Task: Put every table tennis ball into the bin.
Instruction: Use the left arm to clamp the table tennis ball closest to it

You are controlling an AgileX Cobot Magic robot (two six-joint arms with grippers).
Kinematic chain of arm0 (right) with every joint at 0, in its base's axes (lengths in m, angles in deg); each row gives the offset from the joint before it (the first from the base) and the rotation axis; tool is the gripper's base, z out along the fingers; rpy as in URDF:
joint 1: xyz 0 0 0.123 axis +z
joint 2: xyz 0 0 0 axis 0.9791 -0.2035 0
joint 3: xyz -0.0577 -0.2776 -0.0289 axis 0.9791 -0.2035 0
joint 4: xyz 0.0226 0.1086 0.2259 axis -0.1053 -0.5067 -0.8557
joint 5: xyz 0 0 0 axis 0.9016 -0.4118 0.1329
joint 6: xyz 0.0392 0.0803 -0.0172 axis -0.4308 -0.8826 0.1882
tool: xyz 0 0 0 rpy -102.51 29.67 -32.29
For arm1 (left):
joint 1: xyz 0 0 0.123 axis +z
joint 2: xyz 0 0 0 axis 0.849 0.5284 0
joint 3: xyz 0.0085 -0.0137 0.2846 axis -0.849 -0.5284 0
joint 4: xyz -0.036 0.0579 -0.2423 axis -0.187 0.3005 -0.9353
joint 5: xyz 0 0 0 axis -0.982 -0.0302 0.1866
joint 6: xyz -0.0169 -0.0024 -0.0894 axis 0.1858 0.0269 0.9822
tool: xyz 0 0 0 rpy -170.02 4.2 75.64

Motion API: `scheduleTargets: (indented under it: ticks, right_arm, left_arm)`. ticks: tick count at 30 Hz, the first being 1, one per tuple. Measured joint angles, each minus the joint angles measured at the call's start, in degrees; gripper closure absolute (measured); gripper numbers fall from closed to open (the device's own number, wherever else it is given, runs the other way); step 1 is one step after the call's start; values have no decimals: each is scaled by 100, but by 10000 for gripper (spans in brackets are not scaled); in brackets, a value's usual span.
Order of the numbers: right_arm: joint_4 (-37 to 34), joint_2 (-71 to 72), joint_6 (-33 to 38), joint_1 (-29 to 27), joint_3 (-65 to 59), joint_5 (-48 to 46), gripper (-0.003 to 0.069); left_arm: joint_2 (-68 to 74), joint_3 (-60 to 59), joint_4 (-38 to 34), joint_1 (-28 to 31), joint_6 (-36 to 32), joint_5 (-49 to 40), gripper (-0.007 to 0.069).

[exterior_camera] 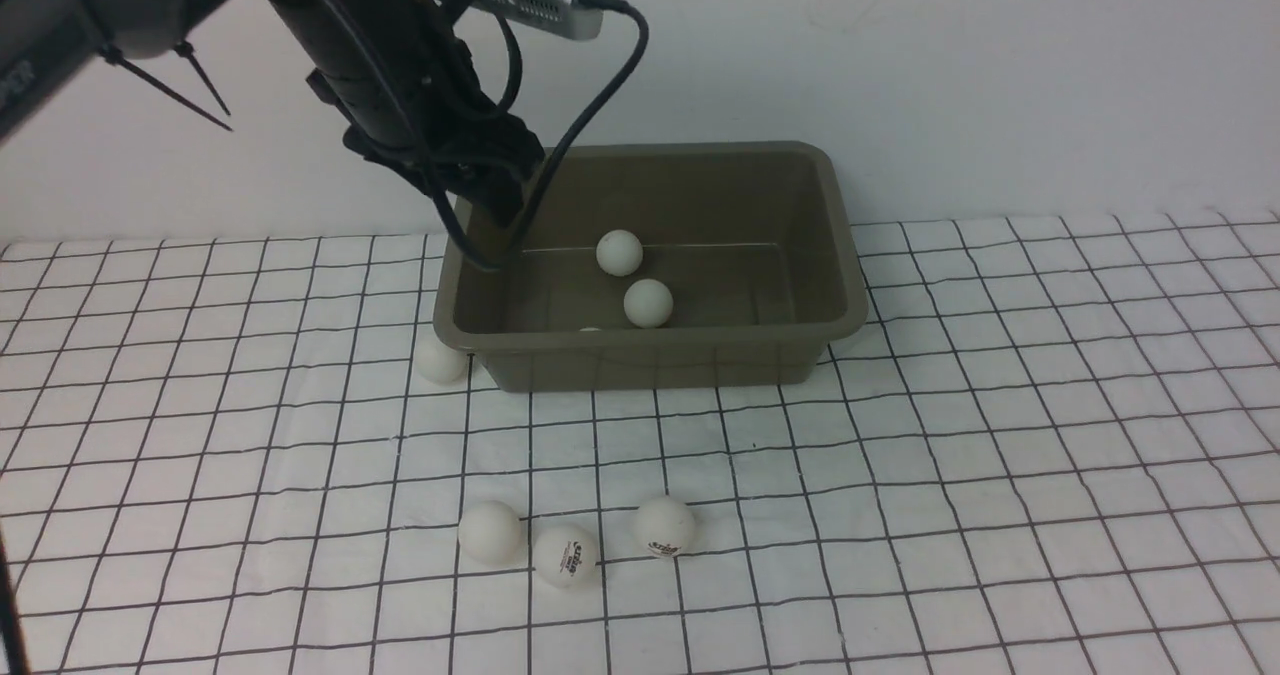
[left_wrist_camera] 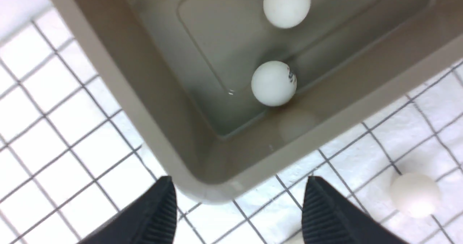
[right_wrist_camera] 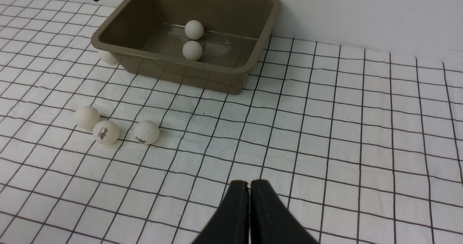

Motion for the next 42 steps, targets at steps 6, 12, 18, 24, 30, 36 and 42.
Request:
scheduleTargets:
  ticks: [6,12,18,24,30,36,42]
  right_arm:
    - [0,0,106,0,0,0,666]
    - [-71,0,117,0,0,0,666]
    - [-245,0,119,0,0,-2,666]
    - [-365,0,119,0,0,-6,666]
    - [-378,0,119,0,0,-6,666]
    - [-384,0,119,0,0,-6,666]
    - [-384,0,119,0,0,-6,666]
  left_arm:
    - [-969,-1135,0,0,66,0,206]
    - [-2044,-3546,-32,0,59,487,206]
    - [-2277,-5077,-455,0,59,1980,206]
    - [-1823,-5254,-951,0,-183,2718,206]
    - [-1305,-5254,-1125,0,-440,2975,206]
    - [-1090,-5254,-1392,0,-751,3041,206]
    - [-1074,-5254,-1697,0,-1075,3180,202]
